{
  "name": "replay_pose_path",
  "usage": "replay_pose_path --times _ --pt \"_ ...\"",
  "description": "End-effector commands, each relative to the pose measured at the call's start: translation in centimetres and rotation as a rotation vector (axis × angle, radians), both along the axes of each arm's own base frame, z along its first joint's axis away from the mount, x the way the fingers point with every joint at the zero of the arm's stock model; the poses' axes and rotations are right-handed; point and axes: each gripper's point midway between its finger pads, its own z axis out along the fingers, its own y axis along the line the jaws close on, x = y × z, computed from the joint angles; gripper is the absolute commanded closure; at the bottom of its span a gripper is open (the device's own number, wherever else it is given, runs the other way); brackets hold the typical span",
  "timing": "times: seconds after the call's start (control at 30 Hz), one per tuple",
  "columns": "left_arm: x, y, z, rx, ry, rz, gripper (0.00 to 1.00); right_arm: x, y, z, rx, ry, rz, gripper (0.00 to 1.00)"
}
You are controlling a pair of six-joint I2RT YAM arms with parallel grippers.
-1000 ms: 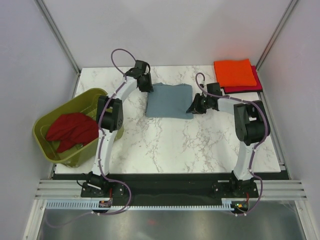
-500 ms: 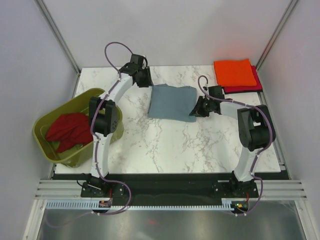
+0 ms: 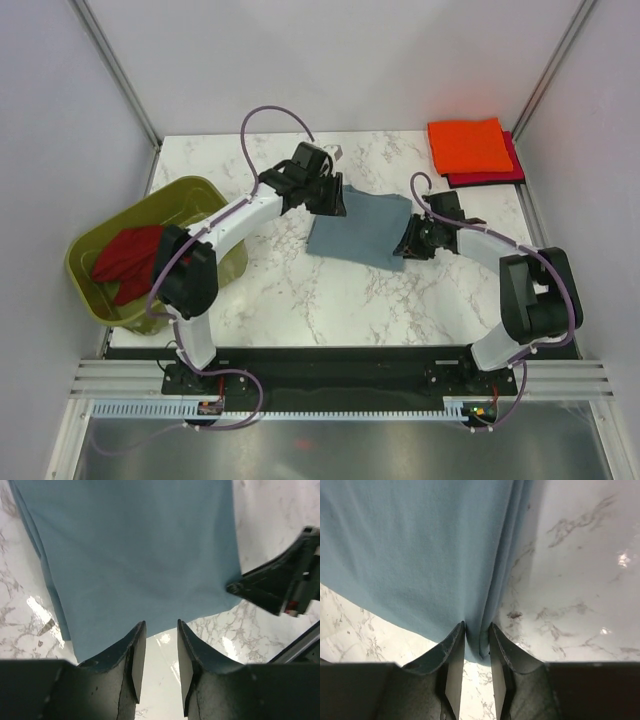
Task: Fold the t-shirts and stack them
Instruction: Fold the tshirt
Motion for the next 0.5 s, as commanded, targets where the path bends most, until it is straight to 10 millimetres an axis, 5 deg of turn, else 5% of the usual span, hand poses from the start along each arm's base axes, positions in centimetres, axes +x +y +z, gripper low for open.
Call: replay_pose_path --times 0.0,0.2,0.27,0.3,0.47 --pt "1.5 0.5 -2.3 -0.027 0.046 0.055 0.62 1.2 -1.6 2.0 -0.068 -0.017 -0.059 0.67" --pt "4.6 -0.1 -6.5 0.037 0.053 0.085 0.65 4.1 -2.8 4.0 -0.145 -0.032 -0.109 0.76" --pt "6.5 -0.1 -5.8 0.035 0.016 0.118 0.65 5.3 -1.9 4.8 -0.108 -0.051 -0.094 0.77" --pt "7.1 -0.1 -7.0 0.049 0.028 0.125 0.65 6.2 -1.5 5.2 -0.090 -0.074 -0.085 0.77" --pt "11.4 0.0 -7.0 0.036 -0.018 0.171 0.65 6.0 -1.6 1.8 -0.119 0.001 -0.062 0.78"
